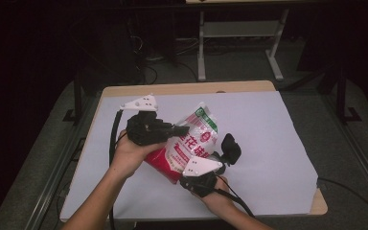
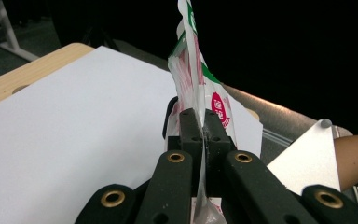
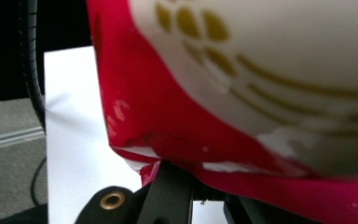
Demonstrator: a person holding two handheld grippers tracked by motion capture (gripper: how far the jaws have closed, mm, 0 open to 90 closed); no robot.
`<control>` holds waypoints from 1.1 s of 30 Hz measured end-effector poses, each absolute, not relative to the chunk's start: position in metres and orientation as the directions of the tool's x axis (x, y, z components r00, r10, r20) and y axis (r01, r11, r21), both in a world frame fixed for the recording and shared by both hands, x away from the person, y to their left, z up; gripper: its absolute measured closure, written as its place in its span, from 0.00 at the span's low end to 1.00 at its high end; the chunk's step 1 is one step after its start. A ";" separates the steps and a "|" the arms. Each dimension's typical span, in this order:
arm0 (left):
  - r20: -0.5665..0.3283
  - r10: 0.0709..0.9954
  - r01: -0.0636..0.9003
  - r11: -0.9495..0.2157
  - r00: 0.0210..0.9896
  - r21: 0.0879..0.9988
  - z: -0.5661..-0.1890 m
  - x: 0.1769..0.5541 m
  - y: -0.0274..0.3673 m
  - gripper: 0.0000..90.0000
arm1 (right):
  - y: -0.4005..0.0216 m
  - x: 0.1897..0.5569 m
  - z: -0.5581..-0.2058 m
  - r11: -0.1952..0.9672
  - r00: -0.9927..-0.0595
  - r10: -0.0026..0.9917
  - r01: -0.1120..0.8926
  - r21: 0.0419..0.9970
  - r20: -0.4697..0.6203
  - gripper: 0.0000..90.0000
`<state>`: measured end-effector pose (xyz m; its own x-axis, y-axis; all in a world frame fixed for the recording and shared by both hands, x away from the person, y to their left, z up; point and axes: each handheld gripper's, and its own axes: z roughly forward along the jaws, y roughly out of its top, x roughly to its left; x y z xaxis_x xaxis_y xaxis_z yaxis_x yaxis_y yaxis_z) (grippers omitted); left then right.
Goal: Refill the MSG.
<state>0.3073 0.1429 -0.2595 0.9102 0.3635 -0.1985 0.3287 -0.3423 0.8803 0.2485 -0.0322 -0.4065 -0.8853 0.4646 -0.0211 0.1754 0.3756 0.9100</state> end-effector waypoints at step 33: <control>-0.163 0.292 0.292 -0.482 0.943 0.826 -0.253 0.311 0.120 1.00 | -0.028 0.249 -0.409 0.344 -0.883 0.467 0.222 0.912 0.039 1.00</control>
<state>0.3110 0.1199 -0.2526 0.9425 0.2915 -0.1634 0.2922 -0.4816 0.8262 0.2492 -0.0283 -0.4093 -0.8833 0.4672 0.0389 0.2220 0.3437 0.9125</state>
